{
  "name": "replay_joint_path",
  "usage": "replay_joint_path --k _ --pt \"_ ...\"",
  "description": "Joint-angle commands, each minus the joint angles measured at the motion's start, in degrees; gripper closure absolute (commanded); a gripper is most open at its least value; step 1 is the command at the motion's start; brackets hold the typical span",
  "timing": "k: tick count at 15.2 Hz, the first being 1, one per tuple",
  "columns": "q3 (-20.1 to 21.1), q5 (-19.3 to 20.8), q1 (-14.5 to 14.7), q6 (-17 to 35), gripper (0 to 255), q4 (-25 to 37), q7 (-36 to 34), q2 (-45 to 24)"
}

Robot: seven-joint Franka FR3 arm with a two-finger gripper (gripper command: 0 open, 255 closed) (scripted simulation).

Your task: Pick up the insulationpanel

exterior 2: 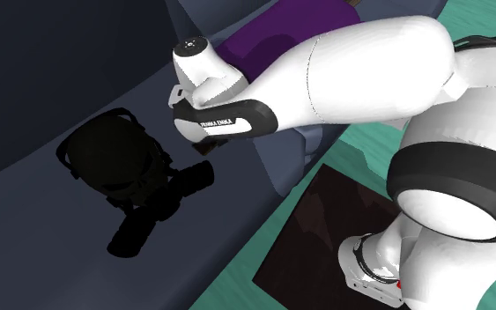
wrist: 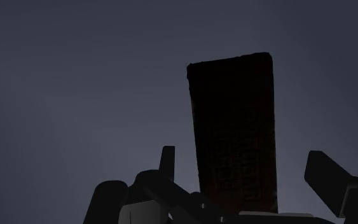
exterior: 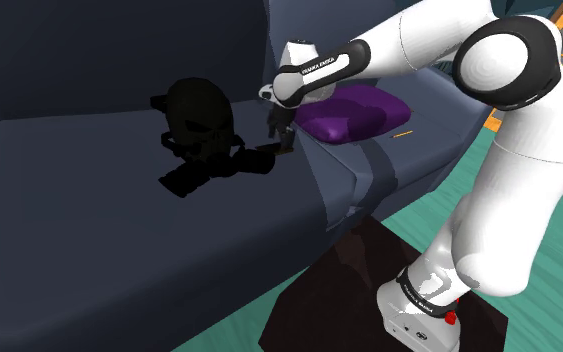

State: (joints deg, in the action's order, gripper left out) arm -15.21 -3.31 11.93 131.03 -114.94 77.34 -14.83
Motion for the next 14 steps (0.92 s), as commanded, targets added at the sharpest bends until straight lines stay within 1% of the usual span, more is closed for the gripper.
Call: replay_joint_path --k 1,3,4,13,14 --pt "0.2 -0.5 -0.1 1.7 0 -0.5 0.3 -1.2" --pt "0.2 -0.5 -0.1 1.7 0 -0.5 0.3 -1.2" --pt "0.2 -0.5 -0.1 1.7 255 -0.5 0.2 -1.3" --pt "0.2 -0.5 -0.1 1.7 255 -0.5 0.3 -1.2" --pt "0.1 -0.3 -0.1 1.1 255 -0.3 0.2 -0.8"
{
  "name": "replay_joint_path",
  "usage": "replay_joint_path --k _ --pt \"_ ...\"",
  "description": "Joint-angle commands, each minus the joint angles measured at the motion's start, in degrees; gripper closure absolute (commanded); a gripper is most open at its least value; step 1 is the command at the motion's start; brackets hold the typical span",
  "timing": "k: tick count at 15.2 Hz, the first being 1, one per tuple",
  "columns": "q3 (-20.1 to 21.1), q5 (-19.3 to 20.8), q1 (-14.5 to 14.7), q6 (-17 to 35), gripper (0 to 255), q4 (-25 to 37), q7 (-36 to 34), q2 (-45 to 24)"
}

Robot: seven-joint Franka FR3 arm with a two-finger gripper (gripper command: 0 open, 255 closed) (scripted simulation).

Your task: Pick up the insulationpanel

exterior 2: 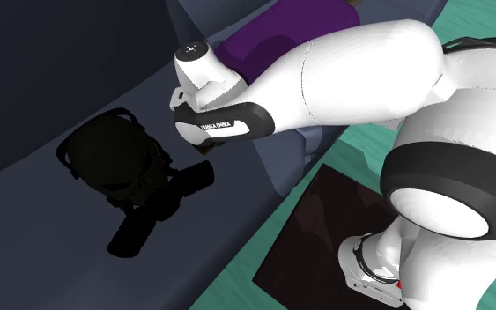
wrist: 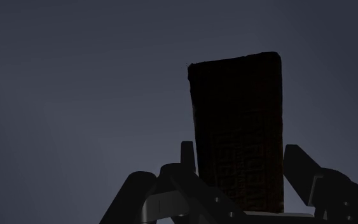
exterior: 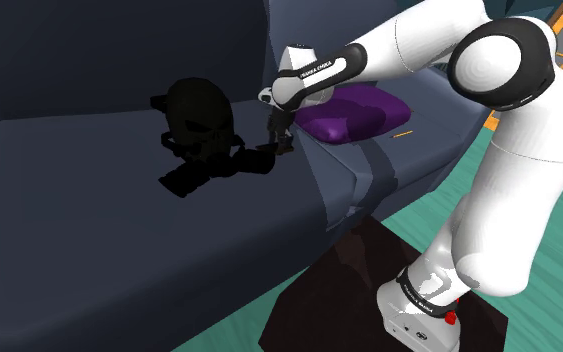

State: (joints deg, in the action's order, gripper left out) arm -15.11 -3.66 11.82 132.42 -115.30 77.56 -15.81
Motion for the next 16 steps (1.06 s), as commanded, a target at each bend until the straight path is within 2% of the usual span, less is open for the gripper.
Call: replay_joint_path --k 1,14,16 --pt "-0.1 0.2 0.1 -1.0 255 0.3 -0.1 0.6" --pt "-0.6 2.0 0.5 -9.9 255 4.5 -1.2 5.5" --pt "-0.6 2.0 0.5 -10.0 255 4.6 -1.2 5.5"
